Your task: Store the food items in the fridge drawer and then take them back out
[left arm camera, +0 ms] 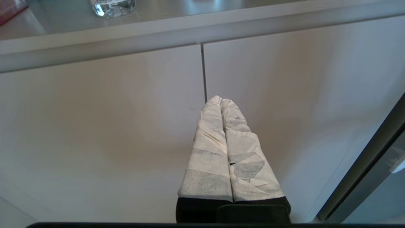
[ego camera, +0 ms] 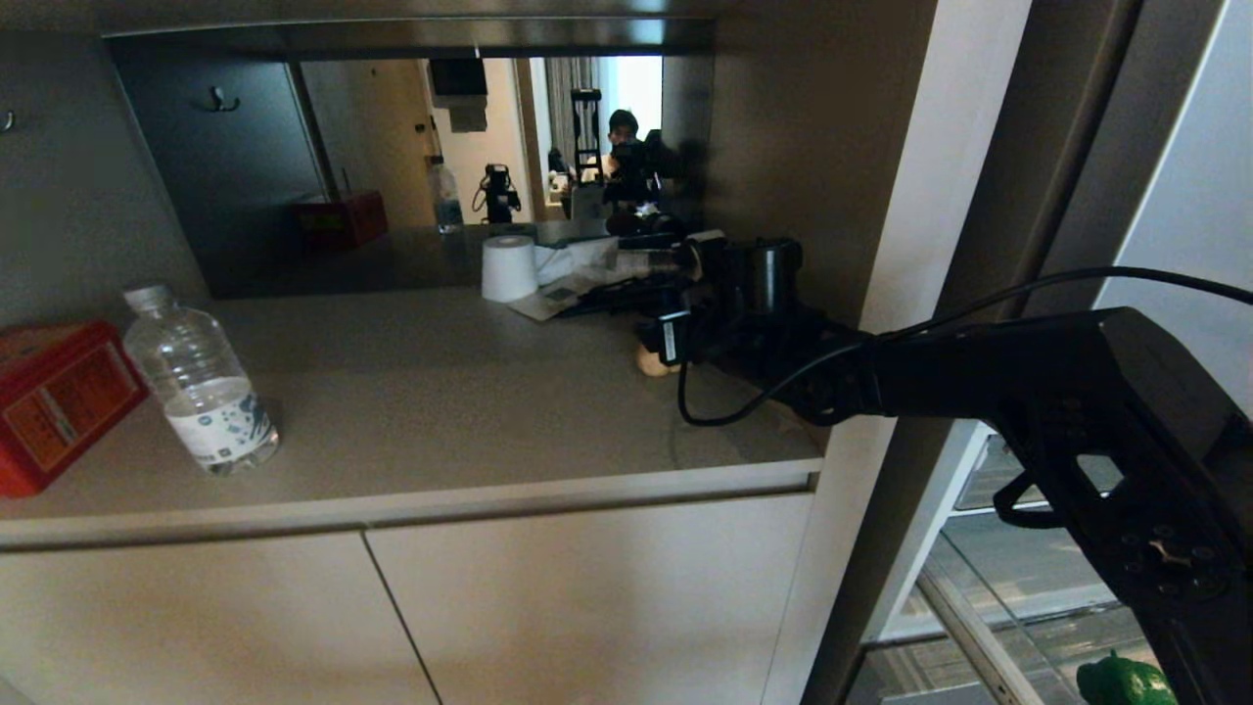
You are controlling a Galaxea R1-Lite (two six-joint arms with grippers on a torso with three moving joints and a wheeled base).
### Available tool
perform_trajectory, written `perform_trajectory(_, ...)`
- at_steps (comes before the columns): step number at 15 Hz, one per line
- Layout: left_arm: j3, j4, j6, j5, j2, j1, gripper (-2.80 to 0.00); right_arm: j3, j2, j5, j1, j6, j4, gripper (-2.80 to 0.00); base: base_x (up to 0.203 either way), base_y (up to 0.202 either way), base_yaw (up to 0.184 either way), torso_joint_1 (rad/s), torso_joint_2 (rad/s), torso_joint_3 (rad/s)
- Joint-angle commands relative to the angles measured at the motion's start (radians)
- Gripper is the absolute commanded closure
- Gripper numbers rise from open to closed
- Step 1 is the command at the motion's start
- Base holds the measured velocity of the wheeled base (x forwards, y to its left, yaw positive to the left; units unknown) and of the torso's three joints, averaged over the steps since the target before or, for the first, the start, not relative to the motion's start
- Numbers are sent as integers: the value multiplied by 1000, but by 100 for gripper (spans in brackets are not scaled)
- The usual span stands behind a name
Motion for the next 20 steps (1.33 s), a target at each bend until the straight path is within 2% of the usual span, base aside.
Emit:
perform_trajectory(1,1,1,-4,1,2,0,0,2,3,11,-2,-1,-9,-280,0,0,0,0,0,0)
perform_trajectory(20,2,-2,-4,4,2,0,0,6,106,-5,-9,-8,-20,-280,0,0,0,0,0,0)
